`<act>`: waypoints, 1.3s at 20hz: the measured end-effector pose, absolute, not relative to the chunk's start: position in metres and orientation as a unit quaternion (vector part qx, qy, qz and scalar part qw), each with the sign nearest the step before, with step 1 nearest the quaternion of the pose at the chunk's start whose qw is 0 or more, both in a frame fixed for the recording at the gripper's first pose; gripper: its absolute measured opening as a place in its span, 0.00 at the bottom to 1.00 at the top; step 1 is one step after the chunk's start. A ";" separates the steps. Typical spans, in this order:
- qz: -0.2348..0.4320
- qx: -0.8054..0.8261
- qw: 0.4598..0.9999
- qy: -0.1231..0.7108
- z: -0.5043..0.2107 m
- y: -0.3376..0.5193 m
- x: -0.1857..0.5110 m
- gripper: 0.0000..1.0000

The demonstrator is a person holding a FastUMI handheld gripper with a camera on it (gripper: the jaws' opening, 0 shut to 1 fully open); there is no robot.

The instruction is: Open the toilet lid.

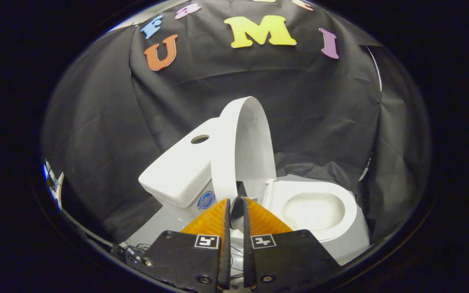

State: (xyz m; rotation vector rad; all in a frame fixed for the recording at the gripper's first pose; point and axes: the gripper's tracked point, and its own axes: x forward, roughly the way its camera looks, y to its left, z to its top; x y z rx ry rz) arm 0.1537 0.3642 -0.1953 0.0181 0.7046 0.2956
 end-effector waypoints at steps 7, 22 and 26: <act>0.153 -0.037 0.927 0.340 -0.199 0.385 0.152 0.15; 0.145 -0.038 0.941 0.304 -0.162 0.338 0.139 0.72; 0.133 -0.047 0.953 0.268 -0.149 0.291 0.131 0.84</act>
